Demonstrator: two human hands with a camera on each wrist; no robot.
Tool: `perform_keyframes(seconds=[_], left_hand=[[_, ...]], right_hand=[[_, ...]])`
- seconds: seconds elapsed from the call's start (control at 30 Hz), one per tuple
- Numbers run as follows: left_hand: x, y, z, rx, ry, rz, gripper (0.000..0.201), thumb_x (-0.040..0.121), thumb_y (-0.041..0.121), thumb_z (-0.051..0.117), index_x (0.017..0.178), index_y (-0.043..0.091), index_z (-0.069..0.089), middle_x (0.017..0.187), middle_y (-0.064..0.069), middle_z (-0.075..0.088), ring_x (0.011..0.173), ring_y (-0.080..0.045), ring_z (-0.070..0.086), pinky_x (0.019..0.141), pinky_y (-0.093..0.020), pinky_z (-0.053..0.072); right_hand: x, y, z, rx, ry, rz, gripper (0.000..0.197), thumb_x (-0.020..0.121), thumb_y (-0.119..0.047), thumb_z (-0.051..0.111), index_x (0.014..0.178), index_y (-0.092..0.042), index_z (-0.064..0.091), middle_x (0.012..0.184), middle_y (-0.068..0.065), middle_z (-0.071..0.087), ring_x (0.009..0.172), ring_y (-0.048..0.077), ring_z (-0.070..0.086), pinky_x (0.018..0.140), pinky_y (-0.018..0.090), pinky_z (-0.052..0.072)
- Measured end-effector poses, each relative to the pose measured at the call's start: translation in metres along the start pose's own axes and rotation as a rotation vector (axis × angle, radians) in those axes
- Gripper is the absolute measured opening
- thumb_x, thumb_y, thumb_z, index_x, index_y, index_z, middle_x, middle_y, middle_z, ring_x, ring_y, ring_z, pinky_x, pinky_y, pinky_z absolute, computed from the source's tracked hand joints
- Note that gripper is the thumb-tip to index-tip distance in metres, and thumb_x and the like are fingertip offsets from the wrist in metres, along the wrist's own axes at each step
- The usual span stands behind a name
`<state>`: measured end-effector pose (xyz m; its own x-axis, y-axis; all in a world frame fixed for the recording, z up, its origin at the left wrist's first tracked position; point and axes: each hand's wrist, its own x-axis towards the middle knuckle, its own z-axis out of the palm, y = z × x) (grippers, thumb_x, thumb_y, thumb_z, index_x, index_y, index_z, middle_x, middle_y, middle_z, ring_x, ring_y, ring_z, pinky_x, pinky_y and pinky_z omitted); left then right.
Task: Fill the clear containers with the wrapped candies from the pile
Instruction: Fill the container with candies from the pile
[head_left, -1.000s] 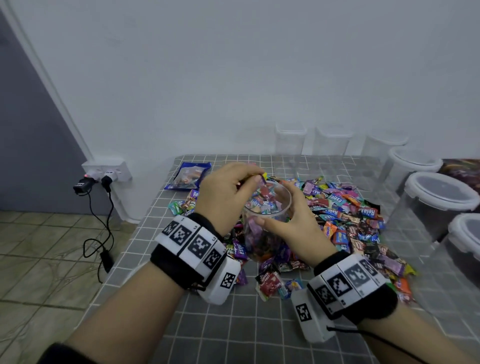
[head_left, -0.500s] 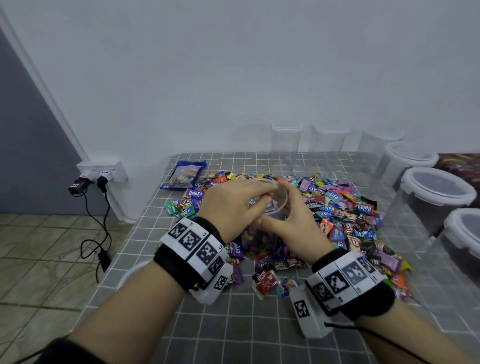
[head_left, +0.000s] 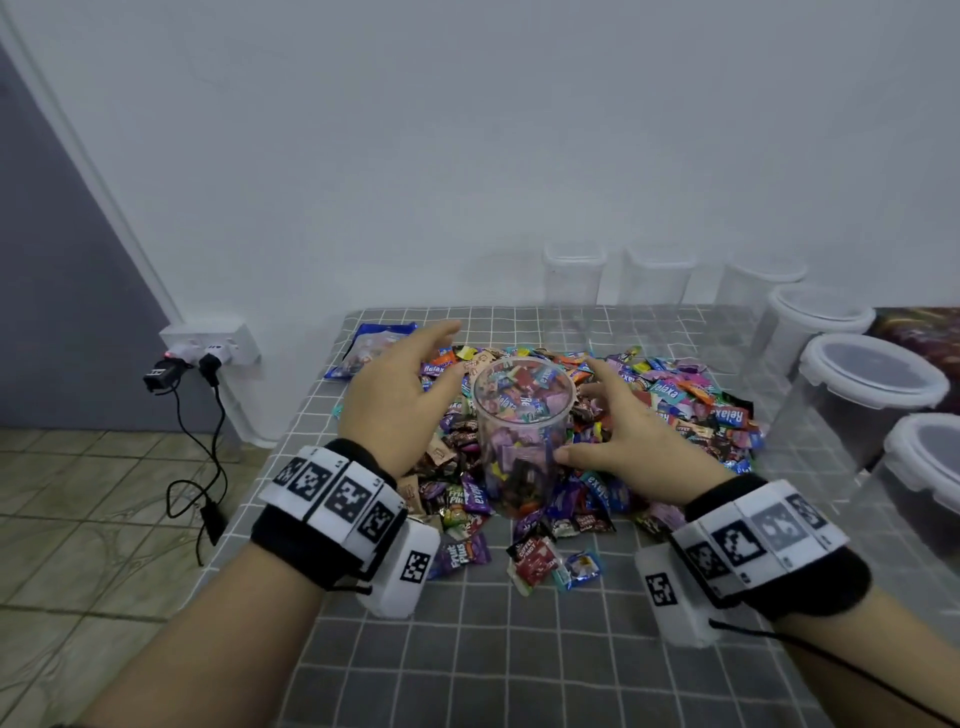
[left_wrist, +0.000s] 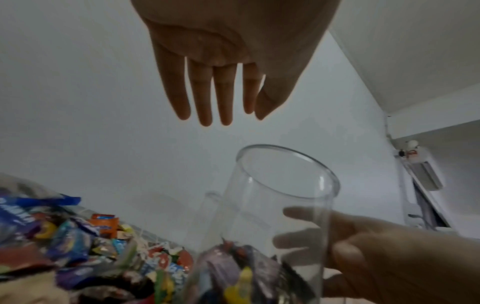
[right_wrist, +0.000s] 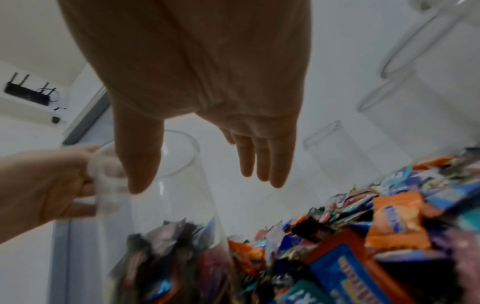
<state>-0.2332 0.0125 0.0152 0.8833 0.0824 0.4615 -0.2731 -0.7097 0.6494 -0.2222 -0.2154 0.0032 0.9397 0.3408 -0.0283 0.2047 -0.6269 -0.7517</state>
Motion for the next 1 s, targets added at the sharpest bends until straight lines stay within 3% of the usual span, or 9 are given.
perform_keyframes(seconds=[0.07, 0.17, 0.33, 0.5, 0.6, 0.7, 0.87, 1.0], left_hand=[[0.001, -0.006, -0.004, 0.169, -0.099, -0.040, 0.048, 0.088, 0.026, 0.058, 0.134, 0.030, 0.047, 0.131, 0.008, 0.056, 0.118, -0.011, 0.052, 0.097, -0.034, 0.043], [0.001, -0.015, -0.002, 0.370, -0.328, -0.102, 0.061, 0.086, 0.033, 0.060, 0.142, 0.031, 0.036, 0.145, 0.003, 0.041, 0.129, -0.017, 0.042, 0.104, -0.037, 0.038], [-0.007, -0.028, 0.017, 0.473, -0.594, -0.172, 0.091, 0.074, 0.052, 0.069, 0.147, 0.035, 0.017, 0.152, 0.004, 0.027, 0.133, -0.017, 0.037, 0.103, -0.043, 0.040], [-0.007, -0.034, 0.032, 0.681, -0.775, -0.246, 0.112, 0.067, 0.057, 0.073, 0.149, 0.037, -0.001, 0.158, -0.002, 0.003, 0.142, -0.028, 0.020, 0.106, -0.049, 0.037], [-0.005, -0.033, 0.036, 0.742, -0.837, -0.280, 0.114, 0.068, 0.058, 0.073, 0.147, 0.040, -0.007, 0.159, -0.005, -0.004, 0.141, -0.032, 0.023, 0.104, -0.047, 0.040], [-0.005, -0.035, 0.040, 0.764, -0.881, -0.266, 0.109, 0.071, 0.057, 0.072, 0.147, 0.043, -0.005, 0.158, -0.009, 0.003, 0.137, -0.032, 0.033, 0.101, -0.045, 0.043], [-0.006, -0.035, 0.041, 0.734, -0.865, -0.149, 0.077, 0.082, 0.046, 0.065, 0.145, 0.045, 0.021, 0.134, -0.003, 0.052, 0.114, -0.024, 0.054, 0.086, -0.035, 0.049], [-0.007, -0.035, 0.040, 0.721, -0.804, -0.129, 0.053, 0.087, 0.034, 0.060, 0.138, 0.037, 0.044, 0.129, 0.000, 0.058, 0.115, -0.021, 0.055, 0.091, -0.034, 0.049]], right_hand=[[0.000, 0.004, -0.009, -0.141, -0.003, 0.028, 0.096, 0.081, -0.029, 0.073, 0.150, -0.024, 0.007, 0.154, -0.001, 0.024, 0.139, 0.016, 0.026, 0.101, 0.022, 0.026], [0.004, 0.014, -0.012, -0.295, 0.005, 0.086, 0.095, 0.081, -0.034, 0.072, 0.151, -0.020, 0.010, 0.156, 0.002, 0.020, 0.141, 0.020, 0.024, 0.110, 0.033, 0.026], [0.009, 0.028, -0.006, -0.409, -0.039, 0.165, 0.093, 0.081, -0.037, 0.070, 0.151, -0.019, 0.012, 0.155, 0.004, 0.022, 0.139, 0.023, 0.028, 0.108, 0.034, 0.031], [0.013, 0.032, 0.003, -0.524, -0.126, 0.206, 0.097, 0.080, -0.041, 0.070, 0.151, -0.028, 0.004, 0.156, 0.002, 0.016, 0.139, 0.025, 0.027, 0.106, 0.042, 0.037], [0.017, 0.034, 0.007, -0.593, -0.173, 0.220, 0.102, 0.079, -0.046, 0.069, 0.151, -0.032, -0.002, 0.158, 0.000, 0.009, 0.140, 0.026, 0.025, 0.104, 0.044, 0.040], [0.019, 0.034, 0.010, -0.660, -0.208, 0.231, 0.101, 0.079, -0.048, 0.068, 0.151, -0.033, -0.001, 0.158, 0.000, 0.009, 0.140, 0.026, 0.025, 0.102, 0.042, 0.043], [0.022, 0.033, 0.014, -0.769, -0.234, 0.218, 0.086, 0.083, -0.046, 0.065, 0.150, -0.033, 0.013, 0.156, 0.002, 0.019, 0.138, 0.027, 0.029, 0.101, 0.039, 0.040], [0.023, 0.031, 0.017, -0.802, -0.204, 0.205, 0.067, 0.088, -0.040, 0.062, 0.145, -0.031, 0.029, 0.142, 0.005, 0.038, 0.128, 0.027, 0.039, 0.098, 0.038, 0.043]])
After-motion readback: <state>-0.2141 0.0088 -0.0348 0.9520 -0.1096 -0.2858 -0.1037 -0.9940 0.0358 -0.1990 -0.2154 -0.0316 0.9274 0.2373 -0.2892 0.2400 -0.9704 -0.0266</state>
